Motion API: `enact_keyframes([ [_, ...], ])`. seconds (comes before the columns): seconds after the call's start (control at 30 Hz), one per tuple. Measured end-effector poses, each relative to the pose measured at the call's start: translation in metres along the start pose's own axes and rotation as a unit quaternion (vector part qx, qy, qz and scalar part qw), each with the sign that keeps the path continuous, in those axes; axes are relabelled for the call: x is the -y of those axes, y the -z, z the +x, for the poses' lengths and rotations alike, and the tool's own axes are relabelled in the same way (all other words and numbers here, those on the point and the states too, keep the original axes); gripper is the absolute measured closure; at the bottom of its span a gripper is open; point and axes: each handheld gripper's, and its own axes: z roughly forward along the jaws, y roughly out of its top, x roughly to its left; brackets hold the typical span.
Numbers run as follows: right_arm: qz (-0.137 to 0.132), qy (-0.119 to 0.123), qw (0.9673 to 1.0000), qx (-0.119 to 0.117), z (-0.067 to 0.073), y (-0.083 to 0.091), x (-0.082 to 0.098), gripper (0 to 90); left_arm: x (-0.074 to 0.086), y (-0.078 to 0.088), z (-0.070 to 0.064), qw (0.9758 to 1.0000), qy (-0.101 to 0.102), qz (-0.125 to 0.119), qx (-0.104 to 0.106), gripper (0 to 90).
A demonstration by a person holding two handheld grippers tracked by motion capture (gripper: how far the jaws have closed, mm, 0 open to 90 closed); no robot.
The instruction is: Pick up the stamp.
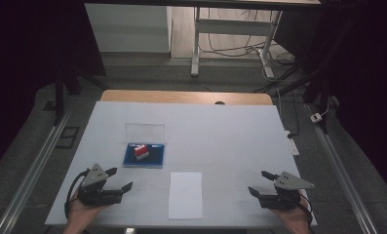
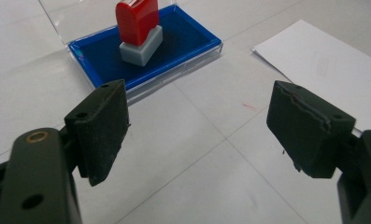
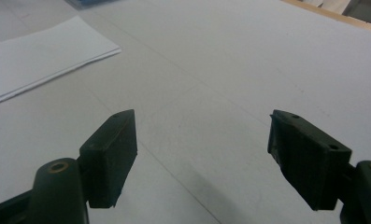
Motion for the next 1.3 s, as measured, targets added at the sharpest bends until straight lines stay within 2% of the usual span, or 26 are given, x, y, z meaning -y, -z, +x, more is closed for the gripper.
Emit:
enact_keyframes([
  [0.1,-0.002,0.001,1.0,0.002,0.001,0.003,0.001,24.2,-0.003,-0.001,-0.004,1.0,-0.008,0.0,0.001,21.5],
  [0.27,-0.002,0.0,1.0,0.003,0.003,0.005,0.003,24.8,-0.005,-0.003,-0.006,0.9999,-0.009,0.004,0.001,21.9],
  [0.67,-0.007,0.0,0.9999,-0.008,0.006,0.0,0.002,26.4,-0.017,0.001,-0.011,0.9996,-0.014,0.025,-0.007,23.4],
  [0.77,-0.01,-0.001,0.9999,-0.01,0.006,-0.002,0.002,26.7,-0.024,0.0,-0.01,0.9993,-0.019,0.031,-0.007,23.5],
  [0.8,-0.005,-0.001,1.0,-0.008,0.006,-0.001,0.002,26.7,-0.032,-0.002,-0.008,0.9992,-0.022,0.034,-0.008,23.4],
  [0.97,-0.008,-0.002,0.9999,-0.006,0.006,-0.003,0.001,27.1,-0.046,-0.007,0.0,0.9991,-0.016,0.041,-0.002,23.5],
  [1.3,-0.002,0.0,1.0,-0.007,0.006,-0.005,0.002,27.5,-0.062,-0.017,0.009,0.9985,-0.013,0.053,0.002,23.5],
])
